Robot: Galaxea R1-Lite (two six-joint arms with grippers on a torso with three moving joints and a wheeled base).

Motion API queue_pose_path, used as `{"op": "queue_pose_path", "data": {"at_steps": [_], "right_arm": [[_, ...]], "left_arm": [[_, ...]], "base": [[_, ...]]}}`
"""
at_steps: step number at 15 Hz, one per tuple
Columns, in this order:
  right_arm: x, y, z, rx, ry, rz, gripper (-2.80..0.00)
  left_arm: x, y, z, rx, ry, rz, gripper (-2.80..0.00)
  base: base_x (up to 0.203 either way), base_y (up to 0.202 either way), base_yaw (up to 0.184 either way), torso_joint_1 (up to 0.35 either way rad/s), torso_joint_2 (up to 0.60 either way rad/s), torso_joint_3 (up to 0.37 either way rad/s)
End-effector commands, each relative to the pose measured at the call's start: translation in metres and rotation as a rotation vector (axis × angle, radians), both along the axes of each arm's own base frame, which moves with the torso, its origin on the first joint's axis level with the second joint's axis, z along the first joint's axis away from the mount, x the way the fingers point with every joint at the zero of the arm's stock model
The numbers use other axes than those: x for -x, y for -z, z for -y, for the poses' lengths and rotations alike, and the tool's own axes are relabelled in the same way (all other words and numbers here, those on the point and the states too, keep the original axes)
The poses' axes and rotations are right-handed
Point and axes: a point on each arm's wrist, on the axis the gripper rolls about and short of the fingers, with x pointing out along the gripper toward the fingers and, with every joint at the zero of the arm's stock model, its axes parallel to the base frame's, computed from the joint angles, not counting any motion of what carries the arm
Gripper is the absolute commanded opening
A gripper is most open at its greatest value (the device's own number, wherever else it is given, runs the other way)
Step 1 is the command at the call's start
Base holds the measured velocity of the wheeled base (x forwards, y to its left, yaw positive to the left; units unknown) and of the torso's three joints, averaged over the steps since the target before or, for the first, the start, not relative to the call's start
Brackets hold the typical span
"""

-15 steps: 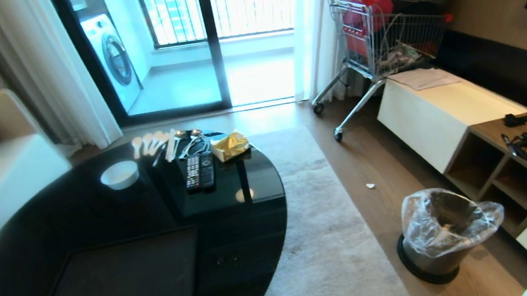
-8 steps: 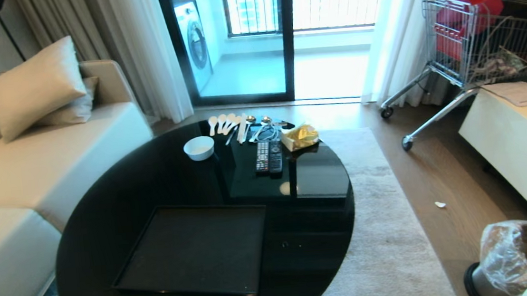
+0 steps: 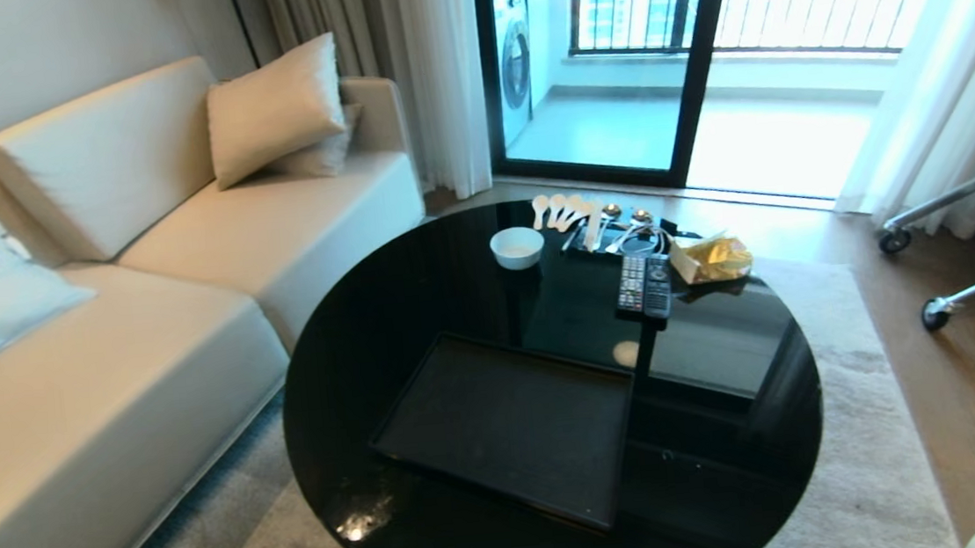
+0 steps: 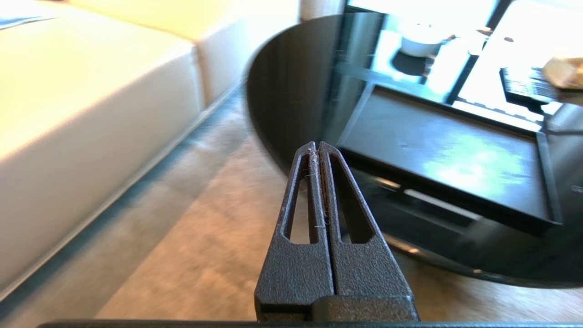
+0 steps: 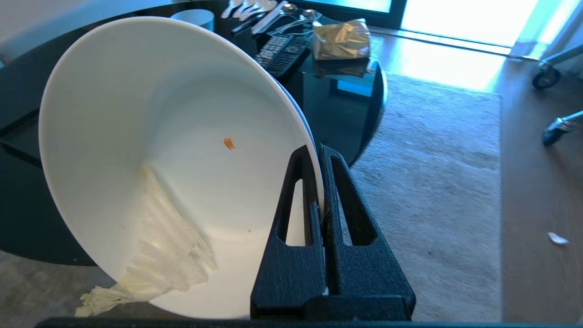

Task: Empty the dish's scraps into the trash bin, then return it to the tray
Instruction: Put the bowl back to the table

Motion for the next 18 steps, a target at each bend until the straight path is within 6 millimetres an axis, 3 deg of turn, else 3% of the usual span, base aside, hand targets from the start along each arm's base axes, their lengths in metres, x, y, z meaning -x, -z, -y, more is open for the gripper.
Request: {"op": "queue_pose_path", "data": {"at_steps": [1,4,18], "right_arm": [[-0.0001,-0.0002,0.0000,0.000,0.001,0.000,-2.80],[-0.0001,-0.0002,0.0000,0.000,0.001,0.000,-2.80],[0.0009,-0.0057,-0.0002,0.040,-0.009,-0.027,-2.80]], "left_arm": [[0.0000,0.0000,0.0000,0.002,-0.001,0.001,-2.80],[0.0000,0.0000,0.0000,0.002,-0.001,0.001,-2.80],[0.0000,0.0000,0.0000,0.001,-0.001,0.001,-2.80]], "base": [[0.001,-0.013,0.153,0.002,0.00,0.007],[0.002,-0.007,0.093,0.000,0.00,0.004],[0.000,0.000,0.000,0.000,0.00,0.000]]}}
